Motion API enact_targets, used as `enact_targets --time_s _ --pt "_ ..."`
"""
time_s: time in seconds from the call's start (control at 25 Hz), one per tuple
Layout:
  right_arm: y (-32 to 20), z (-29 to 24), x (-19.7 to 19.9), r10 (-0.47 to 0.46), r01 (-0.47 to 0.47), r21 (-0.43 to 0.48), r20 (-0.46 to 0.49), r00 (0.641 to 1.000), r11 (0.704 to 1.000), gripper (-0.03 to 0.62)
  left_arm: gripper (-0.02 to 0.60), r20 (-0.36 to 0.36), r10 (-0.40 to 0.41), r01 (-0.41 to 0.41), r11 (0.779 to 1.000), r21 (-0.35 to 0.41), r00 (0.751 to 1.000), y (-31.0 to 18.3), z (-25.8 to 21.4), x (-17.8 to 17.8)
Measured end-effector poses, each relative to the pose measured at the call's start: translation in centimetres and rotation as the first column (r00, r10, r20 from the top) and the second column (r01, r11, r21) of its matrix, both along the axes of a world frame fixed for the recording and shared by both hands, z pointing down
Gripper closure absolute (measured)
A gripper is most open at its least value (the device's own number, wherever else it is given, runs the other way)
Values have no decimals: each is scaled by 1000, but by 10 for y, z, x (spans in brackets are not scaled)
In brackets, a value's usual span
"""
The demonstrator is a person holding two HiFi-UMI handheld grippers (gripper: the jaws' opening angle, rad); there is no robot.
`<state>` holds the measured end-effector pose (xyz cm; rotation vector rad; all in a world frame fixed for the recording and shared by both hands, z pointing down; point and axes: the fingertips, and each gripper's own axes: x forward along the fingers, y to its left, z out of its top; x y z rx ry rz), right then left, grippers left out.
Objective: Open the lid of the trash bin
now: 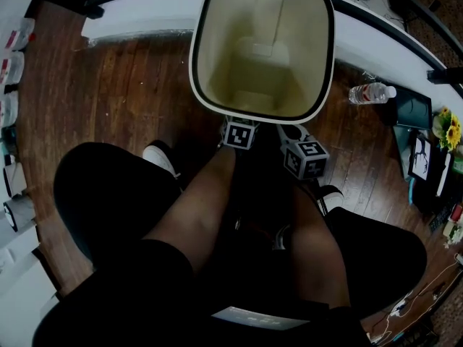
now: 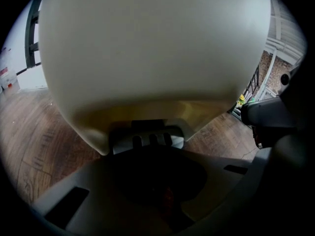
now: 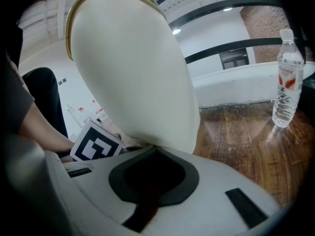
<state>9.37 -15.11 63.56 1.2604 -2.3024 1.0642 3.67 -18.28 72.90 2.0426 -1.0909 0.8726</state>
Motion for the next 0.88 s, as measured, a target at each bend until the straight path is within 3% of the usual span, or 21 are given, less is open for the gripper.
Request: enact_targets --time_s 0.88 --pt "1 3 1 0 -1 -11 -8 1000 1000 580 541 -8 -18 18 1000 -3 1000 0 0 0"
